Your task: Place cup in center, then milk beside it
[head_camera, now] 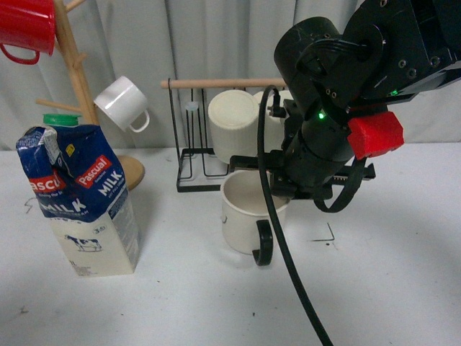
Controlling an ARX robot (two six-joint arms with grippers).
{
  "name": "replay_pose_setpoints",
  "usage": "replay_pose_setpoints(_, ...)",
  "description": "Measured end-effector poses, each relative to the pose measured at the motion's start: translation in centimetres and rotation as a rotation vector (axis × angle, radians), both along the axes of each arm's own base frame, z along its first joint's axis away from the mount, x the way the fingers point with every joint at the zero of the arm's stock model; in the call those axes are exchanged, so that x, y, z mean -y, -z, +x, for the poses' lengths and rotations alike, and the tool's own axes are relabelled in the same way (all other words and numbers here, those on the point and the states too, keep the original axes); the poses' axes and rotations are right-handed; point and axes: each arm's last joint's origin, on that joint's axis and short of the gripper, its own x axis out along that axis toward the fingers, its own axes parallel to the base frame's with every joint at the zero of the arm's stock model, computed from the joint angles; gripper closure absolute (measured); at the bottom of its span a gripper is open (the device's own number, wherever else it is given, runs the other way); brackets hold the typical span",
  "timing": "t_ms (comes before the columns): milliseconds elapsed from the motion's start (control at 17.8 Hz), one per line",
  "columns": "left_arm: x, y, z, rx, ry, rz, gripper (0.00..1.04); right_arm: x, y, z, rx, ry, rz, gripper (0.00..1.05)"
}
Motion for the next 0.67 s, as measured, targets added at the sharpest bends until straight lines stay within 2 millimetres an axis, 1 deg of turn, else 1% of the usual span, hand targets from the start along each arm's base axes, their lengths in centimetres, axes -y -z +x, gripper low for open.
replay_pose_setpoints(56, 0.0, 0.0, 0.0, 0.0, 0.0, 0.0, 0.07, 0.0, 0.0, 0.0, -0.003, -0.005, 0.006, 0.97)
replay_pose_setpoints(112, 0.0, 0.0, 0.0, 0.0, 0.0, 0.0, 0.07, -0.1, 0.0, 0.0, -0.008, -0.013, 0.017, 0.86)
replay_pose_setpoints(224, 0.0, 0.0, 0.0, 0.0, 0.0, 0.0, 0.07, -0.4, -0.4, 0.0, -0.012, -0.032, 0.041, 0.61)
replay_pose_setpoints(336, 0.0, 0.0, 0.0, 0.0, 0.0, 0.0, 0.07, -0.6, -1.6, 0.3, 0.03, -0.056, 0.097, 0.35)
replay_pose_setpoints(561, 0.0, 0.0, 0.0, 0.0, 0.0, 0.0, 0.07, -0.7, -2.5, 0.5, 0.063, -0.07, 0.132, 0.26)
replay_pose_setpoints(673, 0.0, 0.0, 0.0, 0.0, 0.0, 0.0, 0.07, -0.5, -3.4, 0.5, 0.107, -0.082, 0.168, 0.19)
